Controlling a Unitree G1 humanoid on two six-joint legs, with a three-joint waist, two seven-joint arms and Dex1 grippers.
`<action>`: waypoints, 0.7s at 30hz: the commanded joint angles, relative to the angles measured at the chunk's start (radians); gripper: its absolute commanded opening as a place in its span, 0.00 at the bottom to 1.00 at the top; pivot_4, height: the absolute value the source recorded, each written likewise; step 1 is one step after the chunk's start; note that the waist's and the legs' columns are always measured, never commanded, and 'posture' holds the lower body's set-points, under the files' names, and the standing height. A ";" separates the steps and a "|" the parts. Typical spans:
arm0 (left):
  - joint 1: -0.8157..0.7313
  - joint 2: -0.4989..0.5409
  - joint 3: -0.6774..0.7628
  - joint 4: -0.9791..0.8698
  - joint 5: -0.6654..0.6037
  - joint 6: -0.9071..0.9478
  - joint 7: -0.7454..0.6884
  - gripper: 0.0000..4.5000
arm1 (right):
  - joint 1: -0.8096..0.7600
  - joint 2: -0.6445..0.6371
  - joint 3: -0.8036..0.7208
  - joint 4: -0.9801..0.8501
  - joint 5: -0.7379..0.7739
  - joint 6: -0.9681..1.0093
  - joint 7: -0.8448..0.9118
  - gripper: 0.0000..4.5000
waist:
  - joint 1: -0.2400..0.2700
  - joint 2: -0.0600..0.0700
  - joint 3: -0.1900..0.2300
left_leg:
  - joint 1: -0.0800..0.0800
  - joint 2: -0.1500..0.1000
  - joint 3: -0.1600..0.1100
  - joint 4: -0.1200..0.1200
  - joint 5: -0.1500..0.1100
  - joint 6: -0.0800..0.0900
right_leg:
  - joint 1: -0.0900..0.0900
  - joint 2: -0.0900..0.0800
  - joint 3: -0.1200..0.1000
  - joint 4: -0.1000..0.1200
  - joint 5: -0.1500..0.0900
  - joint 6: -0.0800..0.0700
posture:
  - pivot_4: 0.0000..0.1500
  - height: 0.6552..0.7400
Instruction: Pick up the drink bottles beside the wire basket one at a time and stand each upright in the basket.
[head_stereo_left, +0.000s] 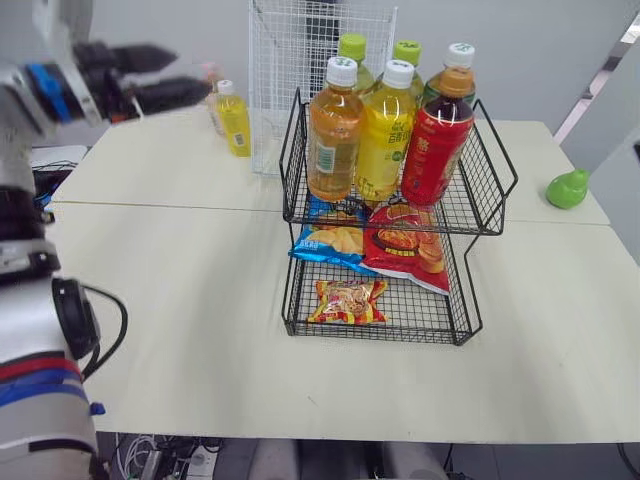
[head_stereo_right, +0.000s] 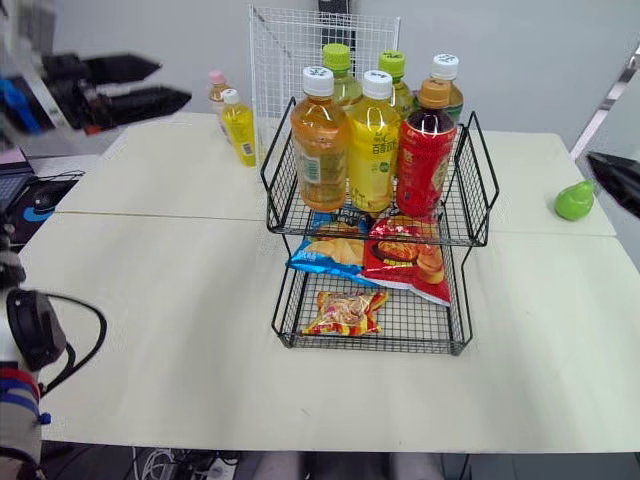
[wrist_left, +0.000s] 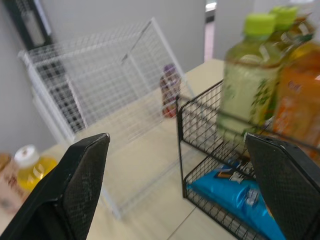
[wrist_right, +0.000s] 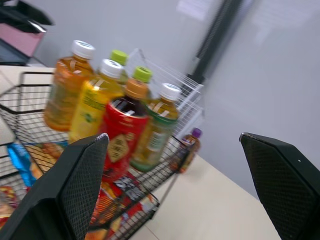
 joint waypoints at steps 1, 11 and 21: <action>0.166 -0.018 0.071 -0.090 0.014 -0.110 0.128 1.00 | 0.014 0.077 0.130 0.066 -0.196 -0.193 -0.011 1.00 | -0.002 0.001 -0.002 | 0.000 0.000 0.000 0.000 0.000 0.000 | 0.000 0.000 0.000 0.000 0.000 0.000 | 1.00 0.95; 0.635 -0.287 0.128 -0.136 0.166 -0.529 0.649 1.00 | -0.020 0.462 0.453 0.457 -0.638 -0.681 -0.262 1.00 | 0.007 0.001 -0.005 | 0.001 -0.001 0.002 -0.001 0.000 0.000 | 0.000 -0.002 0.002 0.000 0.001 0.000 | 1.00 0.95; 0.691 -0.326 0.142 -0.155 0.098 -0.551 0.691 1.00 | -0.047 0.574 0.554 0.651 -0.735 -0.854 -0.368 1.00 | 0.004 0.004 -0.006 | 0.003 -0.001 0.004 -0.002 0.000 0.000 | 0.001 -0.001 0.003 0.000 0.001 0.000 | 1.00 0.95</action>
